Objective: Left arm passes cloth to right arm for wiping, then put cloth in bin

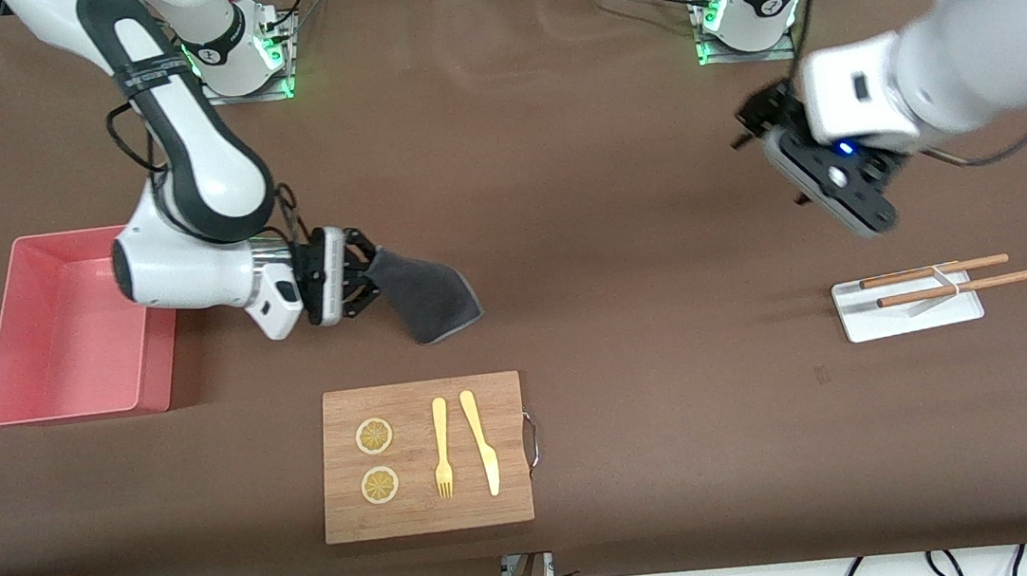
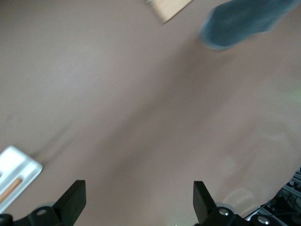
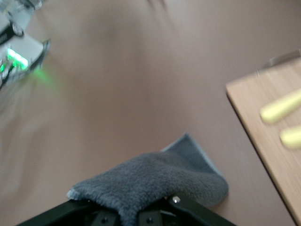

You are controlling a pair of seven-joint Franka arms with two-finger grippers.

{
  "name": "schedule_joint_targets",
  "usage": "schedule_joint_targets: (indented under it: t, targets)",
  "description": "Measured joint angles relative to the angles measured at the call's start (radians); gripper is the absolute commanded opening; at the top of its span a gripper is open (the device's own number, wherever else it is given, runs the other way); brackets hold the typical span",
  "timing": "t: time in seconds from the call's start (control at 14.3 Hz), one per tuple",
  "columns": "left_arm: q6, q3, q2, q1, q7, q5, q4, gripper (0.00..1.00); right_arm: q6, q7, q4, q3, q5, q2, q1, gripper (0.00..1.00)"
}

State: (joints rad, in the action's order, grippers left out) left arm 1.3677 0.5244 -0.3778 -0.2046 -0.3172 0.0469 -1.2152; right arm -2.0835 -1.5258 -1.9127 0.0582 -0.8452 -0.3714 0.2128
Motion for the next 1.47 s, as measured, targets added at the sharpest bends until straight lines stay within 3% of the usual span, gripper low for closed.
schedule_joint_targets:
  t: [0.21,0.49,0.7,0.84,0.98,1.19,1.47]
  targets:
    - [0.0,-0.001,-0.012,-0.073,-0.001,-0.154,-0.042,1.0,0.098,0.0,-0.021,-0.005,0.168,0.038,-0.119,0.0]
    - [0.008,-0.023,0.012,-0.062,0.117,-0.2,-0.037,1.0,0.189,0.0,-0.022,-0.012,0.388,0.085,-0.258,0.0]
    - [0.023,-0.211,0.067,0.065,0.238,-0.185,-0.038,1.0,0.193,0.005,-0.02,-0.03,0.512,0.11,-0.297,0.0]
    - [0.052,-0.349,0.107,0.155,0.282,-0.138,-0.068,1.0,0.19,0.066,-0.017,-0.032,0.542,0.101,-0.296,0.0]
    - [0.165,-0.44,0.177,0.215,0.292,-0.123,-0.175,1.0,0.152,0.137,-0.016,-0.024,0.545,0.065,-0.269,0.0]
    - [0.269,-0.465,0.327,0.234,0.299,-0.113,-0.402,1.0,0.013,0.229,-0.007,-0.018,0.524,-0.026,-0.171,0.0]
    - [0.302,-0.466,0.383,0.237,0.306,-0.069,-0.487,1.0,-0.097,0.405,0.082,-0.016,0.498,-0.152,-0.03,0.0]
